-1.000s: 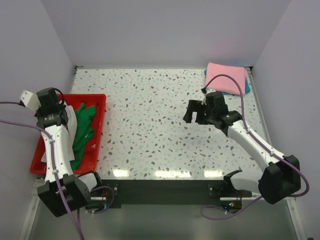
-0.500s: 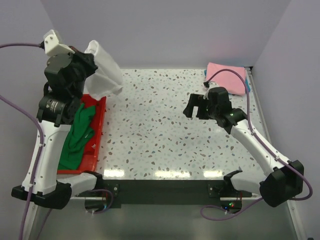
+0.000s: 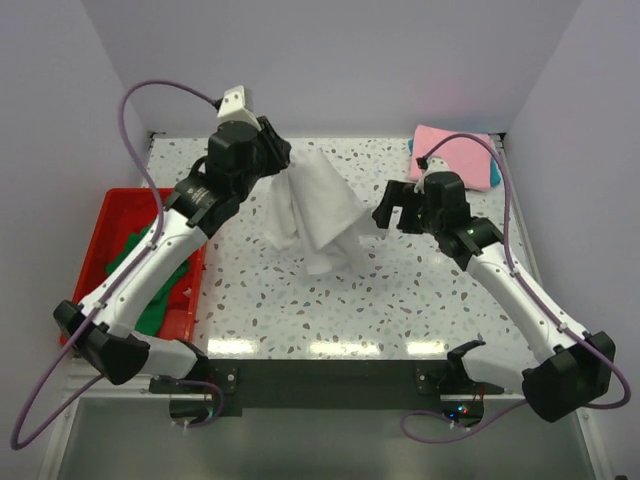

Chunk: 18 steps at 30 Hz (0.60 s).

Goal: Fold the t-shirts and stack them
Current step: Move the tshirt to the center of the board, then flatten the tshirt out

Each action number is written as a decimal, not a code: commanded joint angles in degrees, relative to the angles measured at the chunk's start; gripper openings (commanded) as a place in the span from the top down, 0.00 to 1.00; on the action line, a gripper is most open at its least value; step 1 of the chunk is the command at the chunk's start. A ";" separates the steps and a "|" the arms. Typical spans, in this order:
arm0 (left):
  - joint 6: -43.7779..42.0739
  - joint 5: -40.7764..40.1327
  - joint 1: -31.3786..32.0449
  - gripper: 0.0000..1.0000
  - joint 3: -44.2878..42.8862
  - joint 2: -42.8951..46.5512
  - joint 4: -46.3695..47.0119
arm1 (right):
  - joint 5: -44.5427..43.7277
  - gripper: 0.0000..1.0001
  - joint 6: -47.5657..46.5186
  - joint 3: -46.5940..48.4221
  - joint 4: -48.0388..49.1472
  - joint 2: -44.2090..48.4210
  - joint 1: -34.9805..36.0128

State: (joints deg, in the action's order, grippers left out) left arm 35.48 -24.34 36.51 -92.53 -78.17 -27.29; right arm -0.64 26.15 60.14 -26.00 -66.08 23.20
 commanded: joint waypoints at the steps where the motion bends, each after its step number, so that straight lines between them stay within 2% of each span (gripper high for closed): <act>1: 4.68 15.33 -8.19 0.58 12.43 -3.12 8.09 | -2.87 0.01 1.09 0.16 1.30 -2.38 -0.09; 4: 3.29 22.30 -11.90 0.48 18.78 -7.34 7.69 | -0.86 0.01 1.88 -2.47 2.00 -4.49 -0.09; 6: 2.57 22.58 -12.17 0.47 24.46 -6.92 8.12 | 0.29 0.01 2.32 -6.07 3.14 -4.58 0.26; 9: 2.57 22.23 -12.08 0.50 33.34 -3.14 10.76 | -1.02 0.01 2.85 -11.35 4.82 -3.35 3.42; 10: 2.83 22.75 -11.99 0.56 35.21 -2.34 11.29 | -1.46 0.01 3.20 -12.58 5.69 -3.00 5.69; 13: 3.54 23.90 -10.07 0.67 41.89 0.64 12.52 | -4.10 0.05 4.78 -17.06 6.48 -1.42 10.89; 18: 4.77 23.36 -1.38 0.69 48.83 5.12 11.64 | -8.31 0.17 6.19 -22.08 8.42 0.95 18.62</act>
State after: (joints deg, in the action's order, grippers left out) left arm 38.94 -2.94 30.92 -46.83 -76.47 -19.92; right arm -4.47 30.20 39.38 -22.22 -67.94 38.70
